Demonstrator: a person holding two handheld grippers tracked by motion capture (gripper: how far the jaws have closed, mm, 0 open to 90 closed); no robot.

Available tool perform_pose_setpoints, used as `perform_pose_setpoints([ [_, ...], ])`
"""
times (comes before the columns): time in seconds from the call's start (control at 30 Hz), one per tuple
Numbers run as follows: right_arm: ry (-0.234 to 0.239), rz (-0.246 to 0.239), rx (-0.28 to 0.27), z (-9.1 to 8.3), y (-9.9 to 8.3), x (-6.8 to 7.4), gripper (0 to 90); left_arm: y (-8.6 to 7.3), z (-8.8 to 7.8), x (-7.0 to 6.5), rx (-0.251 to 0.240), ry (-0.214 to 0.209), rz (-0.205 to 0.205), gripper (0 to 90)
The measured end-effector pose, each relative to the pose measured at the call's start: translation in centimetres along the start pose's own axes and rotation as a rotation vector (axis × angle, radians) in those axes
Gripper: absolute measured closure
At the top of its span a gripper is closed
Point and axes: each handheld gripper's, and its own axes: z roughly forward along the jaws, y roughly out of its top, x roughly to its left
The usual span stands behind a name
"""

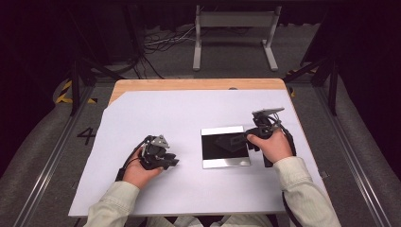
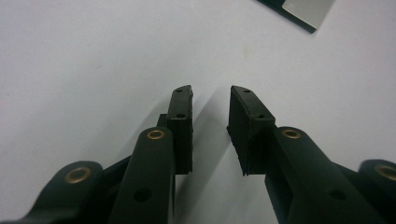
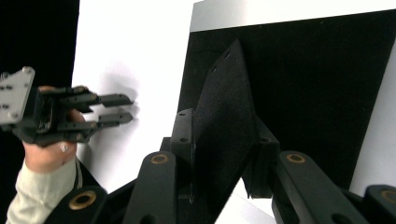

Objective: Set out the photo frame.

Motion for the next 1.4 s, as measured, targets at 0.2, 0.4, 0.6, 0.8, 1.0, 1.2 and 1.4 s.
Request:
perform_pose_setpoints([
  [0.2, 0.021, -0.013, 0.02, -0.7, -0.4, 0.0, 73.7, 0.0, 0.0, -0.1, 0.005, 0.001, -0.005, 71.1],
  [0.4, 0.051, -0.026, 0.004, -0.9, -0.7, 0.3, 77.5, 0.0, 0.0, -0.1, 0.002, 0.002, -0.006, 71.0],
  [0.6, 0.077, -0.067, -0.02, -1.3, -0.9, 1.3, 83.4, 0.0, 0.0, -0.1, 0.0, 0.005, -0.001, 70.9],
  [0.8, 0.093, -0.126, -0.065, -1.8, -1.2, 2.6, 87.1, 0.0, 0.0, -0.1, -0.001, 0.004, 0.0, 70.8],
  [1.0, 0.106, -0.144, -0.115, -2.1, -1.6, 2.6, 87.2, 0.0, 0.1, -0.1, -0.001, 0.002, -0.001, 70.8],
  [1.2, 0.121, -0.194, -0.216, -2.7, -1.9, 2.3, 87.3, 0.0, 0.1, -0.1, -0.003, 0.002, 0.0, 70.7],
  [1.4, 0.104, -0.268, -0.312, -2.8, -2.4, 1.9, 87.3, 0.0, 0.1, -0.1, -0.003, 0.0, 0.0, 70.5],
])
